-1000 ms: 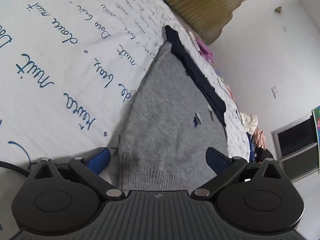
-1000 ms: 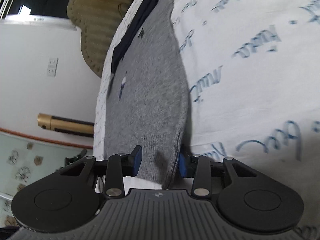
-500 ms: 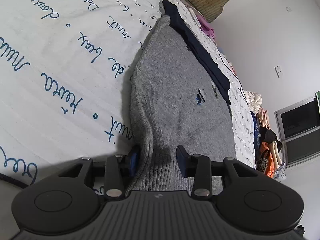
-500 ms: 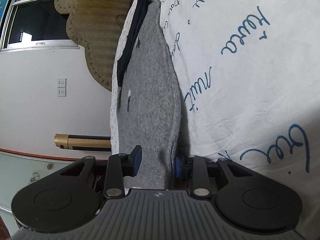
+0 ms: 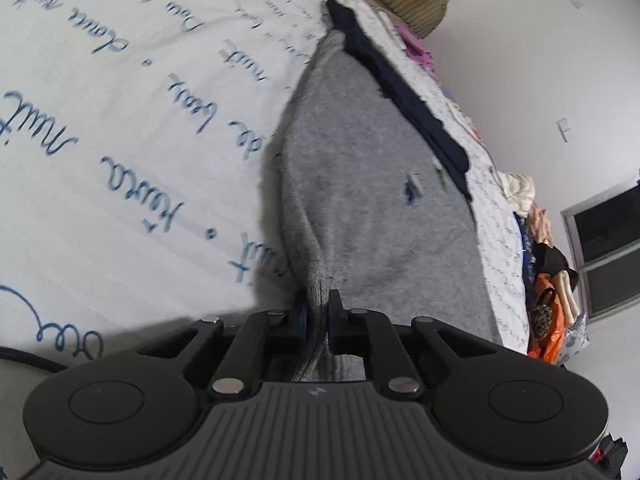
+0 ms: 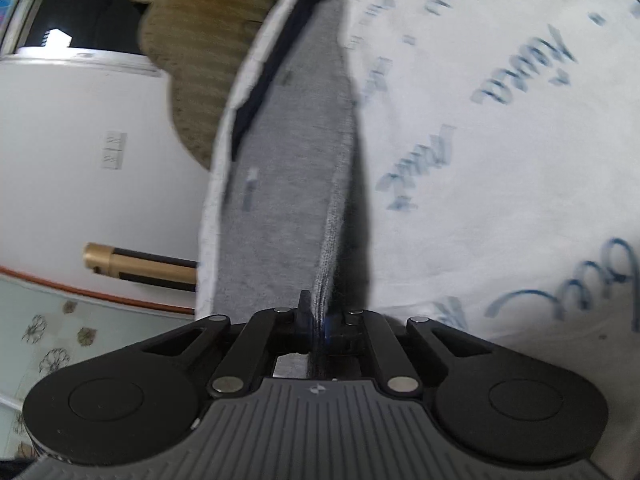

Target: Fold small clothes

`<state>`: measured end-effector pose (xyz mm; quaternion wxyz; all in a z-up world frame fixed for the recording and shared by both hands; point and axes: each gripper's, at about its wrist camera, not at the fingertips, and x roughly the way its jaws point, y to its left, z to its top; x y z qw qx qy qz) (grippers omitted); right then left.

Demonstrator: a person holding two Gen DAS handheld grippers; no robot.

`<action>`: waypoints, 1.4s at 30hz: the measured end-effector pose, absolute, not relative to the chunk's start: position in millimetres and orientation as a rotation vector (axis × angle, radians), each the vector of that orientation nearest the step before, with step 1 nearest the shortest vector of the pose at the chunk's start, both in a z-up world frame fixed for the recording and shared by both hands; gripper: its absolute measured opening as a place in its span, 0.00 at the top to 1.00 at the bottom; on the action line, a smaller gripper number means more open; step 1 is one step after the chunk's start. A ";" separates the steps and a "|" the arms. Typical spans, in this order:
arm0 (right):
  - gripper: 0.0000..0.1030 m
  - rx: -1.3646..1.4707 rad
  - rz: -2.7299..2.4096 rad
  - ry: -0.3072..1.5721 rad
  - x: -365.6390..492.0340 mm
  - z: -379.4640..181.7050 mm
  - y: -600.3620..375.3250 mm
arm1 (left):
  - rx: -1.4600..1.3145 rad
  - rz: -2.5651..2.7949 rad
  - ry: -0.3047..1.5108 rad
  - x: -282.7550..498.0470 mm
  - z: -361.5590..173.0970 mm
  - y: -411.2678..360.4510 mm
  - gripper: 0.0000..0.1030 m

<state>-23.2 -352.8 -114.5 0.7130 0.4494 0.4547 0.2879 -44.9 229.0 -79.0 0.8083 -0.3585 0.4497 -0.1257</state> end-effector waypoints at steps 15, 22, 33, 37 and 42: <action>0.92 1.098 0.671 0.935 -7.5 -101.3 -367.5 | -0.980 -0.279 1.000 -48.9 -94.4 260.2 0.92; 0.83 1.132 0.641 0.980 -7.6 -118.3 -371.1 | -0.948 -0.292 1.054 -43.4 -101.9 252.7 0.85; 0.90 0.980 0.647 1.020 -12.5 -115.2 -354.3 | -0.835 -0.258 0.998 -46.6 -84.8 237.0 0.97; 0.90 1.029 0.683 0.930 -13.6 -99.7 -360.6 | -0.897 -0.308 0.935 -52.1 -67.3 249.5 0.97; 0.90 1.141 0.760 0.832 -3.2 -87.1 -359.2 | -1.026 -0.353 0.866 -44.8 -58.2 262.8 0.96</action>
